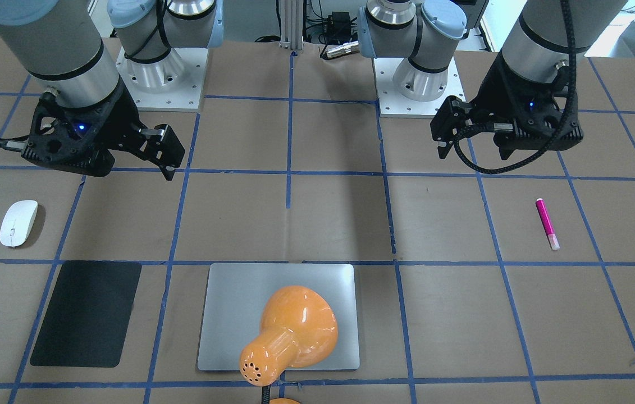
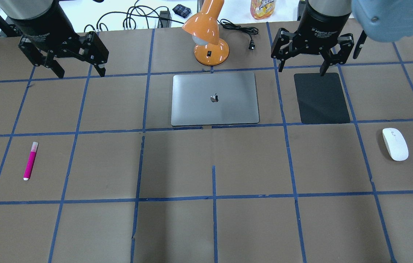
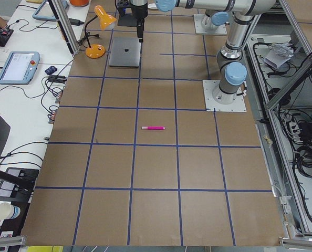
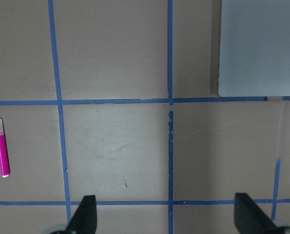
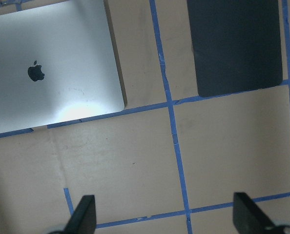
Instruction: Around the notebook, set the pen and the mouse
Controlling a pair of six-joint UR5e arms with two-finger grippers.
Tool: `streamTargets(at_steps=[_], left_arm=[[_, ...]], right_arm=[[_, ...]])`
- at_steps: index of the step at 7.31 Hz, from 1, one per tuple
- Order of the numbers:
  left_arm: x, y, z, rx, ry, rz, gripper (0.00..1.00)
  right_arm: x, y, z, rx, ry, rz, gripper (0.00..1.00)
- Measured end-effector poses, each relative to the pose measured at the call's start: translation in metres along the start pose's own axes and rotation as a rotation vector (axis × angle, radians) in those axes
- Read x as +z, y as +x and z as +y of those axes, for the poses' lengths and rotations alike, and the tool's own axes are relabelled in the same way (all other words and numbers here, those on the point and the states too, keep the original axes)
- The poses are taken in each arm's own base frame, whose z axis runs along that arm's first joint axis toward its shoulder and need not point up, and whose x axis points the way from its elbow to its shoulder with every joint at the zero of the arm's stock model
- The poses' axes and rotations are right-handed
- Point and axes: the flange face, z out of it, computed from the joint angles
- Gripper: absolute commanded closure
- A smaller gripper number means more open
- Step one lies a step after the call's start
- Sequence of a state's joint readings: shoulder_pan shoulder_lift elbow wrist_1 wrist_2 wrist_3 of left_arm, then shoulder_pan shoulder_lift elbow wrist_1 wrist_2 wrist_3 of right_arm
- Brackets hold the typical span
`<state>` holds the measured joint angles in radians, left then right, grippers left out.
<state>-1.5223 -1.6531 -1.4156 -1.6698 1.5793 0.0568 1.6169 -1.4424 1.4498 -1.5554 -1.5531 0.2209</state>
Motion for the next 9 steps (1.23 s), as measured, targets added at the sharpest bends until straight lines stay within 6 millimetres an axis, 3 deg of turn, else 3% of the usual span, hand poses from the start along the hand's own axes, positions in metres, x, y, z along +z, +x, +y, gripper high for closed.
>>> streamTargets(at_steps=[3, 5, 6, 7, 8, 9], left_arm=[[0.000, 0.004, 0.005, 0.013, -0.007, -0.006, 0.00], [0.012, -0.009, -0.002, 0.010, -0.023, -0.004, 0.00], [0.034, -0.037, -0.015, 0.001, -0.038, 0.008, 0.00], [0.059, -0.084, -0.029, -0.015, -0.036, 0.026, 0.00], [0.092, -0.147, -0.038, -0.022, -0.036, 0.045, 0.00], [0.132, -0.216, -0.035, -0.047, -0.050, 0.066, 0.00]], right_arm=[[-0.001, 0.002, -0.001, 0.004, 0.002, 0.000, 0.00], [-0.004, 0.022, -0.007, 0.041, 0.001, -0.002, 0.00], [-0.006, 0.043, -0.015, 0.074, 0.001, -0.003, 0.00], [-0.006, 0.068, -0.023, 0.088, 0.000, 0.002, 0.00], [-0.005, 0.099, -0.031, 0.082, -0.002, 0.032, 0.00], [-0.001, 0.135, -0.037, 0.071, -0.014, 0.079, 0.00]])
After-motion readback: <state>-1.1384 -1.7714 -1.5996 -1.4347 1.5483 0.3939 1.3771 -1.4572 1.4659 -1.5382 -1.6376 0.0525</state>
